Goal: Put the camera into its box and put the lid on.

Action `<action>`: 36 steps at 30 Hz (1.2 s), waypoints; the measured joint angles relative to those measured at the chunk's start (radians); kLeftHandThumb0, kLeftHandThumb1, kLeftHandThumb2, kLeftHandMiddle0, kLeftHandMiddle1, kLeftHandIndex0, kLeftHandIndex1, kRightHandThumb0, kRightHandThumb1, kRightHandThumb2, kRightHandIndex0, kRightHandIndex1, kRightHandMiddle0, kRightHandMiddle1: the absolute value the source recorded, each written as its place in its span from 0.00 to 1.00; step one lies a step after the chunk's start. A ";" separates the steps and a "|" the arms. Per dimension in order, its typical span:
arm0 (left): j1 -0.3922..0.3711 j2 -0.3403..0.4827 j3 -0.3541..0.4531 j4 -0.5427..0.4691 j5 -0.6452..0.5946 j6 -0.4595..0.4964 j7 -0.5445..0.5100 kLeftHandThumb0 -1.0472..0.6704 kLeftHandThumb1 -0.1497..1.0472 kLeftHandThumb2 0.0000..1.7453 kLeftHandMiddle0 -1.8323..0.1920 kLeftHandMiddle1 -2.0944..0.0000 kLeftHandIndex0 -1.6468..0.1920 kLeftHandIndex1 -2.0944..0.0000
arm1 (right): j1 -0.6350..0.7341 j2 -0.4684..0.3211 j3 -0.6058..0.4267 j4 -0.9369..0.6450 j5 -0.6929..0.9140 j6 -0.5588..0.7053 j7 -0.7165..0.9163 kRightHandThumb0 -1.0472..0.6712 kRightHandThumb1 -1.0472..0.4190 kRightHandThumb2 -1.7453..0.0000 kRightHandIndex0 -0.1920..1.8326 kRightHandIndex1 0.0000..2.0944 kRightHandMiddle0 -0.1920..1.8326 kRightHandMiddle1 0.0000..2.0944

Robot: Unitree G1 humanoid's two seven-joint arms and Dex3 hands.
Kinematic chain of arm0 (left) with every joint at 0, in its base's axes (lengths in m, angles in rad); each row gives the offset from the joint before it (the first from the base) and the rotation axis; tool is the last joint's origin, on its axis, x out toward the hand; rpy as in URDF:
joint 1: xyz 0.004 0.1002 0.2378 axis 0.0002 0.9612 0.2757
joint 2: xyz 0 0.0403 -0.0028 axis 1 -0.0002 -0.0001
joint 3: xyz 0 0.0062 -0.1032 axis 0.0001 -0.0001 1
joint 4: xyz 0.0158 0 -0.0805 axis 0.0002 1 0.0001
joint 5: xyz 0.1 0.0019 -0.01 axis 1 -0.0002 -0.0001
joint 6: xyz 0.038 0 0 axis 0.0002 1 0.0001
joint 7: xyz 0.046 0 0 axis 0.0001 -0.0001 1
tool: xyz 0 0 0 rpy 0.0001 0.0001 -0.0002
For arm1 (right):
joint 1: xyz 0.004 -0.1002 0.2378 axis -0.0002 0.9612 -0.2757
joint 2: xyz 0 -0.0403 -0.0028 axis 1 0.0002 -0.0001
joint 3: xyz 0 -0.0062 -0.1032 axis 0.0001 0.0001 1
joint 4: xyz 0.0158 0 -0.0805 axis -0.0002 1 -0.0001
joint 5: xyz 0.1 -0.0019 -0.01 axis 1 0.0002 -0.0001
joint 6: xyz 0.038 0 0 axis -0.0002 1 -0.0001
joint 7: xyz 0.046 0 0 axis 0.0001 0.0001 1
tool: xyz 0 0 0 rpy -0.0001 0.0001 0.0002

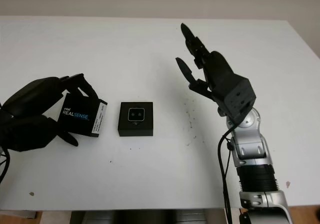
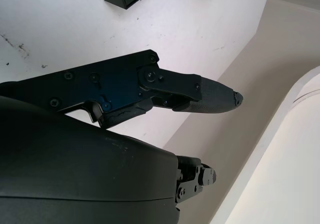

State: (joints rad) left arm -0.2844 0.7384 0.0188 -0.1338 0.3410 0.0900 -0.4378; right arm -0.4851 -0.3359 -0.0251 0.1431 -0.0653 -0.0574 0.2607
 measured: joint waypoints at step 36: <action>-0.292 -0.057 -0.227 -0.076 0.054 0.420 -0.158 0.47 0.98 0.03 0.65 0.15 0.72 0.20 | 0.014 0.012 0.038 -0.030 -0.041 0.051 -0.028 0.21 0.00 0.69 0.14 0.03 0.15 0.01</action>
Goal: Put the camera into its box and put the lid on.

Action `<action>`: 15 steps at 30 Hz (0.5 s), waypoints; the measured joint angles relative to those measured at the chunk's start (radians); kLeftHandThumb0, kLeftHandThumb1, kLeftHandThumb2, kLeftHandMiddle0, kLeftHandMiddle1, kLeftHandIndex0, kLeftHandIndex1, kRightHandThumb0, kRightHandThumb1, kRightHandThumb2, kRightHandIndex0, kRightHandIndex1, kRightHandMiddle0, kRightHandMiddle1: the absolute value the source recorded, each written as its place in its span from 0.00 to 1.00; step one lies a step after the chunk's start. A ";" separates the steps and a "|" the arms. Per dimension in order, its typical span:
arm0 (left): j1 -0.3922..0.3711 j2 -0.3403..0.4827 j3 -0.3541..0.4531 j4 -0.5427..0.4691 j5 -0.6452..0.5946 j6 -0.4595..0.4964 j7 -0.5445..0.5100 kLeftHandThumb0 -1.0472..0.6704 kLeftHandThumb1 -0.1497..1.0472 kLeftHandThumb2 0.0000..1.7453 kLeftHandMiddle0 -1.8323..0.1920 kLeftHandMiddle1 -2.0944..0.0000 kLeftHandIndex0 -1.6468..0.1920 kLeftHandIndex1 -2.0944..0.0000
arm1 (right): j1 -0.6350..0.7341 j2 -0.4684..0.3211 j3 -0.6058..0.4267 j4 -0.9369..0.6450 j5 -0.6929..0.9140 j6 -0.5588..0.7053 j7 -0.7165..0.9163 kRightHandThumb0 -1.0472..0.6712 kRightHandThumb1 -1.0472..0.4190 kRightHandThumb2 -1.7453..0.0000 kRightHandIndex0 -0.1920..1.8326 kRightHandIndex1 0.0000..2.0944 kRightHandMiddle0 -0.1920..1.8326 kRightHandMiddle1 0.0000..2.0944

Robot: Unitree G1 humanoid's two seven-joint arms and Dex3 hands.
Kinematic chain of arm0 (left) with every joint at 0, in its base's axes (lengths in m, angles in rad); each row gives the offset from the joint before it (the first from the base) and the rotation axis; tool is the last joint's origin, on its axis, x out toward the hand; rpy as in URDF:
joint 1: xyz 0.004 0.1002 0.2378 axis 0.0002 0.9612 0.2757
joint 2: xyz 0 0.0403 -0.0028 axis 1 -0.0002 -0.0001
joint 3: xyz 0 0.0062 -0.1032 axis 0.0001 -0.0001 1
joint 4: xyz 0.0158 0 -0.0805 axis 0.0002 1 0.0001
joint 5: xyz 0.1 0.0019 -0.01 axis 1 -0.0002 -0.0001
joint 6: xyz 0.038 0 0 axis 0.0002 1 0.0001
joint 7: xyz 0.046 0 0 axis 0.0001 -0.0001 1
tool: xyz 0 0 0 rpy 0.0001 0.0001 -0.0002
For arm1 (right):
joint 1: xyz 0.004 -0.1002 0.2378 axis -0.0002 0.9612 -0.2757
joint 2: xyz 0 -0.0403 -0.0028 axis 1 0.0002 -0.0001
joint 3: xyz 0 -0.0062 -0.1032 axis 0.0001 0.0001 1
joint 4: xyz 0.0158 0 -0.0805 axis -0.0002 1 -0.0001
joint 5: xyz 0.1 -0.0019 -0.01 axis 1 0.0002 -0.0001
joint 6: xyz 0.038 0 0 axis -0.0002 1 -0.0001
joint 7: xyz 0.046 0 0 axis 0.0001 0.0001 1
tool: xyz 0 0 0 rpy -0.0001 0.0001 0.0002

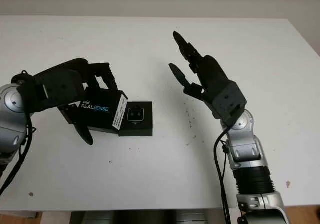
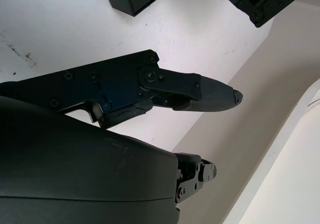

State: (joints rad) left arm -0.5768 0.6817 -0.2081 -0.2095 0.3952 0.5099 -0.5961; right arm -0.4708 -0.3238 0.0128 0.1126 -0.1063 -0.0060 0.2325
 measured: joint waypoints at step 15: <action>-0.020 -0.100 0.001 0.068 0.022 0.003 0.074 0.46 0.99 0.03 0.66 0.17 0.71 0.23 | 0.007 0.000 0.005 0.000 -0.013 -0.005 0.001 0.20 0.00 0.69 0.14 0.03 0.15 0.01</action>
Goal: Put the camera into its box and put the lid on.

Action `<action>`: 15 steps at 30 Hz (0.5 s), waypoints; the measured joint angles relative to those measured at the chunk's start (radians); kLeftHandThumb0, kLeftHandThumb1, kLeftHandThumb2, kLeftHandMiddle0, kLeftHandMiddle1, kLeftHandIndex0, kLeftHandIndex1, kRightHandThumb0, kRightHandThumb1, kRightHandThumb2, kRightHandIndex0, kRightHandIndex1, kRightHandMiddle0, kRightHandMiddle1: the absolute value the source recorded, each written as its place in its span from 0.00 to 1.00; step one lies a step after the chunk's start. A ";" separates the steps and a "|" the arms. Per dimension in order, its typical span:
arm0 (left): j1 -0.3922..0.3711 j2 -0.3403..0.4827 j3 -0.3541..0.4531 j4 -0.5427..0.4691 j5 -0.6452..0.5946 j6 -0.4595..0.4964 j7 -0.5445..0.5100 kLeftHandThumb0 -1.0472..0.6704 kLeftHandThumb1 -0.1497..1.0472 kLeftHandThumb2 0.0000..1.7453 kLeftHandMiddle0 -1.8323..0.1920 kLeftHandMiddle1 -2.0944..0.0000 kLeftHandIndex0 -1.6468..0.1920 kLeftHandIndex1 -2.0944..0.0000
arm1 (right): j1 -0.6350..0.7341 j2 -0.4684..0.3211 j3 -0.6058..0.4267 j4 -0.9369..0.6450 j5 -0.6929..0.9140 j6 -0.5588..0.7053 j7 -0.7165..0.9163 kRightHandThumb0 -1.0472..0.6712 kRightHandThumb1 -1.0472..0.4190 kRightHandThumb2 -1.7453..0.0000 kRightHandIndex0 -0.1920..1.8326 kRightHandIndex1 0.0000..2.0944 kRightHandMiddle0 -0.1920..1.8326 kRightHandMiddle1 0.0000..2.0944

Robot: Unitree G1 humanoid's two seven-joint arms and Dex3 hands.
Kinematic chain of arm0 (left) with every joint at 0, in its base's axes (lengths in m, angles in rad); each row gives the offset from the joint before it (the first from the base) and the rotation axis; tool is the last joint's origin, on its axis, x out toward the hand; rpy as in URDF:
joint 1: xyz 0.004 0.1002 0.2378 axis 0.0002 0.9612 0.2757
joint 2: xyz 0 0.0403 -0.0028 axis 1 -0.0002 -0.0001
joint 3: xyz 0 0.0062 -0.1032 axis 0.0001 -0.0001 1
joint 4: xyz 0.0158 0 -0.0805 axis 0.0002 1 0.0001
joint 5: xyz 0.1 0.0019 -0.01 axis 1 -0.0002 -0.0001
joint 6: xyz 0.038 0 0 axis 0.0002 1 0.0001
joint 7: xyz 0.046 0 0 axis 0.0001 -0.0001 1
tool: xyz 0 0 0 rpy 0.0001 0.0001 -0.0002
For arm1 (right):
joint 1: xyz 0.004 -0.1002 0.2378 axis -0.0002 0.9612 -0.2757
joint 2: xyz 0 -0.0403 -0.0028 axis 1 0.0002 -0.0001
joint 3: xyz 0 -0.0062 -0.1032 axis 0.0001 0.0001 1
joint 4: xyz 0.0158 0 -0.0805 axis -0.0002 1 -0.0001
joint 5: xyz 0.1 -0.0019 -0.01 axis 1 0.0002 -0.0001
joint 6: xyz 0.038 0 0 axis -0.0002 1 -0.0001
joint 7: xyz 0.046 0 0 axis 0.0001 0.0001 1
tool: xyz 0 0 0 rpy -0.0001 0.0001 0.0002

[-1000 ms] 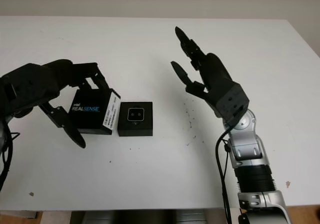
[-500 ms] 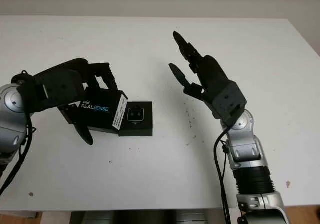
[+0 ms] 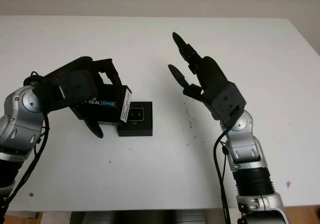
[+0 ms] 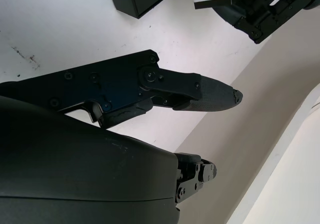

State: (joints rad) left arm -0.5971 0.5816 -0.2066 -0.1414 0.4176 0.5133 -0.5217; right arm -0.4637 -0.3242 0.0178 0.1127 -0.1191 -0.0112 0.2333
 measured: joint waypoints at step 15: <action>-0.061 -0.043 -0.010 0.029 -0.055 0.239 -0.082 0.41 0.97 0.03 0.61 0.17 0.64 0.26 | 0.018 0.000 0.007 0.000 -0.028 -0.032 -0.012 0.19 0.00 0.69 0.14 0.03 0.15 0.02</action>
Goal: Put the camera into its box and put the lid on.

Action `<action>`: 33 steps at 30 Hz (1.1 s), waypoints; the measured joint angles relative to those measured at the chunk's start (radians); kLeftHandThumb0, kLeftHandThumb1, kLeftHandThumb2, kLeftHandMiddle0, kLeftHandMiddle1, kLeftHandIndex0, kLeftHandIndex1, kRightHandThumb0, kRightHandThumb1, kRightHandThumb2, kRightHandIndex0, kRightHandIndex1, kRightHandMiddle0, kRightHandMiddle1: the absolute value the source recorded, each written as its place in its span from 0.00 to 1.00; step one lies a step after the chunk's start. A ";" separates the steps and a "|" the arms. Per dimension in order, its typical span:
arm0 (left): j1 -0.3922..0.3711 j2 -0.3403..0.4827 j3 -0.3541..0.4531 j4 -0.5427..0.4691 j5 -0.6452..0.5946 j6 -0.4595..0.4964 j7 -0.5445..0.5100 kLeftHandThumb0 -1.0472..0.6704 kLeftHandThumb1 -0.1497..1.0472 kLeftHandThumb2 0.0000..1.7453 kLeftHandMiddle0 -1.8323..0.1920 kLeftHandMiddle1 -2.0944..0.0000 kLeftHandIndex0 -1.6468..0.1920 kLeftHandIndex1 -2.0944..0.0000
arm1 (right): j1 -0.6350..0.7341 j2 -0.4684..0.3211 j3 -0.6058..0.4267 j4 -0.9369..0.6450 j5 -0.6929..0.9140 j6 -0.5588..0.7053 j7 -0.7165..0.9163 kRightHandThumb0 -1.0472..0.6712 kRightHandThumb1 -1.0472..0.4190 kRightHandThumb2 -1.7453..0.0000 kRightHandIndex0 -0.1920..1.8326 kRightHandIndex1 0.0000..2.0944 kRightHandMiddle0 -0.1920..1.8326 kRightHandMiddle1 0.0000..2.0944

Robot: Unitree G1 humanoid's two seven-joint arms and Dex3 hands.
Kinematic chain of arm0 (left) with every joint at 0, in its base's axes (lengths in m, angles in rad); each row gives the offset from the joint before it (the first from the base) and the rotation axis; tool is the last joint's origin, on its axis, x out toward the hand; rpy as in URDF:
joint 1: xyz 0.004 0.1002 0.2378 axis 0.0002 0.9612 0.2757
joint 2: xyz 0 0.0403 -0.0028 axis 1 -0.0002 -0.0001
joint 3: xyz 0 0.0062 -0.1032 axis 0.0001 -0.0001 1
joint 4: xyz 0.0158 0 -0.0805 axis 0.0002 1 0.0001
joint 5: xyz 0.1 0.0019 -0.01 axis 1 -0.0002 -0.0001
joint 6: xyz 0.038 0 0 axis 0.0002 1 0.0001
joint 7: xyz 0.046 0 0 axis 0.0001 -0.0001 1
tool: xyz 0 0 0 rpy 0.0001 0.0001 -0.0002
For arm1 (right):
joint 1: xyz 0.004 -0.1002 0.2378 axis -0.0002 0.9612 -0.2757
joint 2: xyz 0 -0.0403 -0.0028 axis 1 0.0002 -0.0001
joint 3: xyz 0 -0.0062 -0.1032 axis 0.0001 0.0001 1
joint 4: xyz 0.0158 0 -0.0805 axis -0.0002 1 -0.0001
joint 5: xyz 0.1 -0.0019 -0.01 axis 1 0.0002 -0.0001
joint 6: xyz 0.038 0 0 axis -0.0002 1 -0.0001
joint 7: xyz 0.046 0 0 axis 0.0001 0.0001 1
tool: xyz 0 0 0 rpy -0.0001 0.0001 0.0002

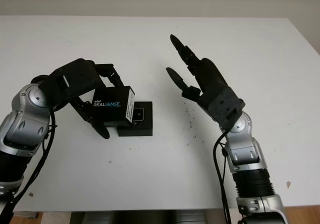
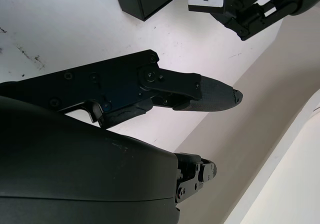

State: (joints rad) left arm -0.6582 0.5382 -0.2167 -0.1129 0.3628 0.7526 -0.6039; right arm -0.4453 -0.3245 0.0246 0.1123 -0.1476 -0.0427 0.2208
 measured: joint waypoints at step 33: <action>-0.055 -0.036 -0.093 0.034 -0.018 0.104 0.029 0.43 0.98 0.03 0.61 0.14 0.66 0.22 | 0.019 0.050 0.001 -0.010 0.016 0.001 -0.041 0.18 0.00 0.70 0.15 0.03 0.15 0.02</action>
State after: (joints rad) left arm -0.7135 0.5020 -0.3097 -0.0785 0.3443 0.8563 -0.5745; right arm -0.4262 -0.2740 0.0255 0.1021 -0.1320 -0.0417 0.1795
